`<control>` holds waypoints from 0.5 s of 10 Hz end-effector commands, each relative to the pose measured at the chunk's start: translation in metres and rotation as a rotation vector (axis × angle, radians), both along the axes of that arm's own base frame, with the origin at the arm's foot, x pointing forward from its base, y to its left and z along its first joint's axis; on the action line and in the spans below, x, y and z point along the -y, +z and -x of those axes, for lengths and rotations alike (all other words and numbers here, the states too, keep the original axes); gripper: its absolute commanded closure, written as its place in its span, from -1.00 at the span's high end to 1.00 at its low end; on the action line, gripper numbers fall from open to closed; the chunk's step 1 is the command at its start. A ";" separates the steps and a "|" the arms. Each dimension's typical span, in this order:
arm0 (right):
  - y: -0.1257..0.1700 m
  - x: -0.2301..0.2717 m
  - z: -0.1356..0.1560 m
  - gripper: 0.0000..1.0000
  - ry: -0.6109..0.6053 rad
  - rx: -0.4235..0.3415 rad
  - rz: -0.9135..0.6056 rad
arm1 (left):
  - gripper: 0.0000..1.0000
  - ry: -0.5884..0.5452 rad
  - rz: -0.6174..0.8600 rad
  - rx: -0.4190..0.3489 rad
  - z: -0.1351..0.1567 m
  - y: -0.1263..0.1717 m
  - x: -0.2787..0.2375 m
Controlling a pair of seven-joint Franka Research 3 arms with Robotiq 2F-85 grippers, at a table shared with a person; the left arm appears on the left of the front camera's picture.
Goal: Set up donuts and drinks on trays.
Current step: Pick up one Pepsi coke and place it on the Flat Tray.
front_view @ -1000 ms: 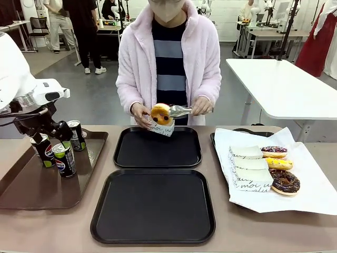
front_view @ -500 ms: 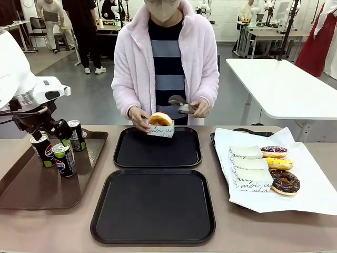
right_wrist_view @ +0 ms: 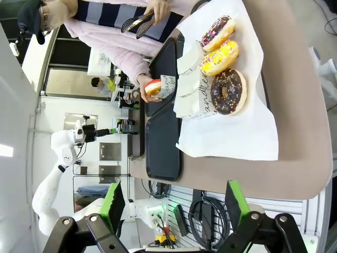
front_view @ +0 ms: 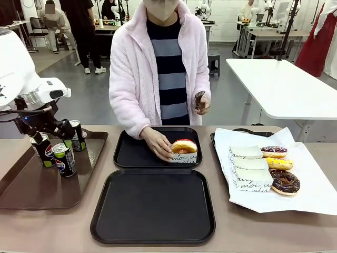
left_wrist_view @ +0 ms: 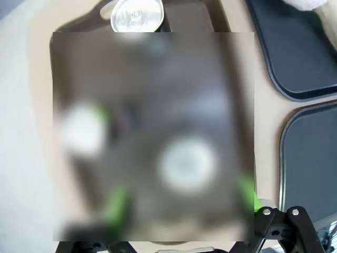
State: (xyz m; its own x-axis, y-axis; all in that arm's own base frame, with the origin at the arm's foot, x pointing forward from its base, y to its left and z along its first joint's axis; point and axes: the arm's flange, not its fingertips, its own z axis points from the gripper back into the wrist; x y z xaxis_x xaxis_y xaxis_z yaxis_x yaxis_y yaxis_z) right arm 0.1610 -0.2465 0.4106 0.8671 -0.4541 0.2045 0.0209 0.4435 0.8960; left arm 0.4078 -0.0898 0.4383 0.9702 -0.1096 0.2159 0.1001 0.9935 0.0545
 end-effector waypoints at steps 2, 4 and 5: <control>-0.002 0.000 0.000 1.00 0.009 0.002 -0.006 | 1.00 0.137 -0.022 -0.054 -0.030 -0.017 0.016; -0.002 0.000 0.000 1.00 0.009 0.002 -0.006 | 1.00 0.169 -0.035 -0.062 -0.044 -0.033 0.010; -0.002 0.000 0.000 1.00 0.009 0.002 -0.006 | 1.00 0.174 -0.044 -0.063 -0.048 -0.040 0.005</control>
State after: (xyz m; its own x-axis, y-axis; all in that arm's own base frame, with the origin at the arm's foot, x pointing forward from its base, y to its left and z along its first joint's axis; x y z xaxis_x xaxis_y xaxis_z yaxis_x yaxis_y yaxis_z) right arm 0.1610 -0.2465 0.4106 0.8671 -0.4541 0.2045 0.0209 0.4435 0.8960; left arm 0.4464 -0.0966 0.4003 0.9904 0.0304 0.1351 -0.0386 0.9976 0.0584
